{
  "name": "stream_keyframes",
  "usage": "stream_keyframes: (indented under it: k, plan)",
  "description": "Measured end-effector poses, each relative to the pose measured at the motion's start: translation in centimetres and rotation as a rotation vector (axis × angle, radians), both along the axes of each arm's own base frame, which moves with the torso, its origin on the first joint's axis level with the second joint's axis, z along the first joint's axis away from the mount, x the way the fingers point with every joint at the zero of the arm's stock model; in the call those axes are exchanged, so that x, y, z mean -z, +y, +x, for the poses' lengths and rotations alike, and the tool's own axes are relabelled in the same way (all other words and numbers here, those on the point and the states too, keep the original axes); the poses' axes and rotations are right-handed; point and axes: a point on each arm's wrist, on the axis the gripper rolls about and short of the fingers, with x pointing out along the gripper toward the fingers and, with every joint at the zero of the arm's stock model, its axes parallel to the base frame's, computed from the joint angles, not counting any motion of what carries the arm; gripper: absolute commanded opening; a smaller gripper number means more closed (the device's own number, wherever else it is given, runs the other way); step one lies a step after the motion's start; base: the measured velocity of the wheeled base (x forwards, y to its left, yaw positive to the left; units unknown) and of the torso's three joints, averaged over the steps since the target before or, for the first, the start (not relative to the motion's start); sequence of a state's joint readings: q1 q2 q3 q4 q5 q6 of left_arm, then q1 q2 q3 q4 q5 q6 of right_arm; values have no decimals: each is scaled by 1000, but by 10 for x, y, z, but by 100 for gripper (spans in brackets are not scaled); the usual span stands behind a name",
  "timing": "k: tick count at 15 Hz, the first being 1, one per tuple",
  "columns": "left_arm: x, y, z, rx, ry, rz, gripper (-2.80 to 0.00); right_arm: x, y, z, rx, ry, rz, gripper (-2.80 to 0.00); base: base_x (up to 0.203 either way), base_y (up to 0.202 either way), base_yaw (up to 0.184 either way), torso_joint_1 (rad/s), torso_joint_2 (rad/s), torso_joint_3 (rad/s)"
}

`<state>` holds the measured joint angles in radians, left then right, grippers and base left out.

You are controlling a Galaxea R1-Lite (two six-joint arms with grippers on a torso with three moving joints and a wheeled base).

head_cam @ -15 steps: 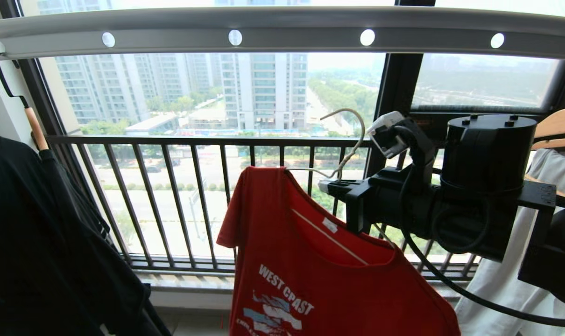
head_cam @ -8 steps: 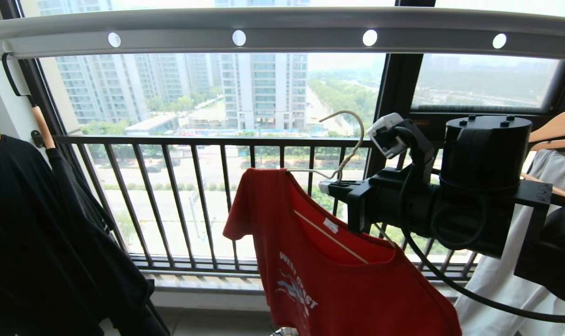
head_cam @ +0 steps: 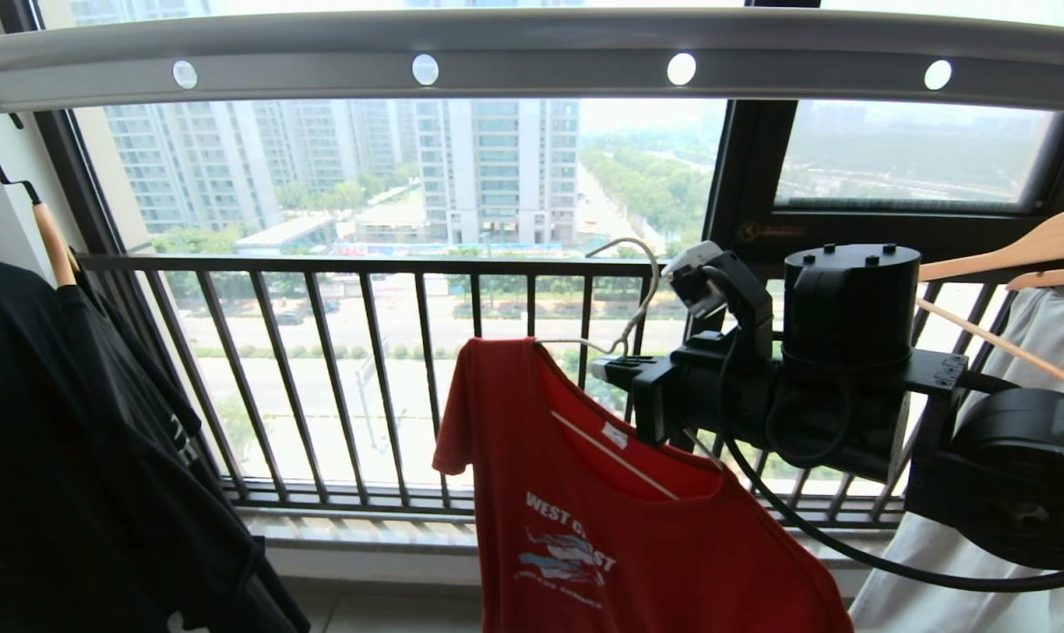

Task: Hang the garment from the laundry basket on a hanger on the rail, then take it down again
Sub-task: Take the clothes off the clothes rack

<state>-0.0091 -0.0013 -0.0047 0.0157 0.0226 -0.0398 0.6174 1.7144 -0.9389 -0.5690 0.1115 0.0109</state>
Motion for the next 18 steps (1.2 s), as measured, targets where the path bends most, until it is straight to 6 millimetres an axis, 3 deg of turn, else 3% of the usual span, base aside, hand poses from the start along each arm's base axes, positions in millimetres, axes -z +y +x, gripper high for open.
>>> stream_keyframes:
  k: [3,6,9,11,14,18]
  plan:
    - [-6,0,-2,19,-16,21,-280,2,-2,6,15,-13,7,-280,0,0,0,0,0,0]
    - [-37,-3,-7,141,-45,23,-280,3,-3,8,24,-10,4,-280,0,0,0,0,0,0]
    - [-77,-6,9,271,37,11,-280,5,-4,9,29,-6,-1,-280,0,0,0,0,0,0]
    - [-106,-8,35,341,132,-8,-280,5,-5,10,34,-8,-3,-280,0,0,0,0,0,0]
    - [-145,-18,92,496,267,-24,-280,5,-8,12,49,-10,-2,-280,0,0,0,0,0,0]
    - [-179,-65,167,714,390,-24,-280,2,-13,19,72,-17,7,-280,0,0,0,0,0,0]
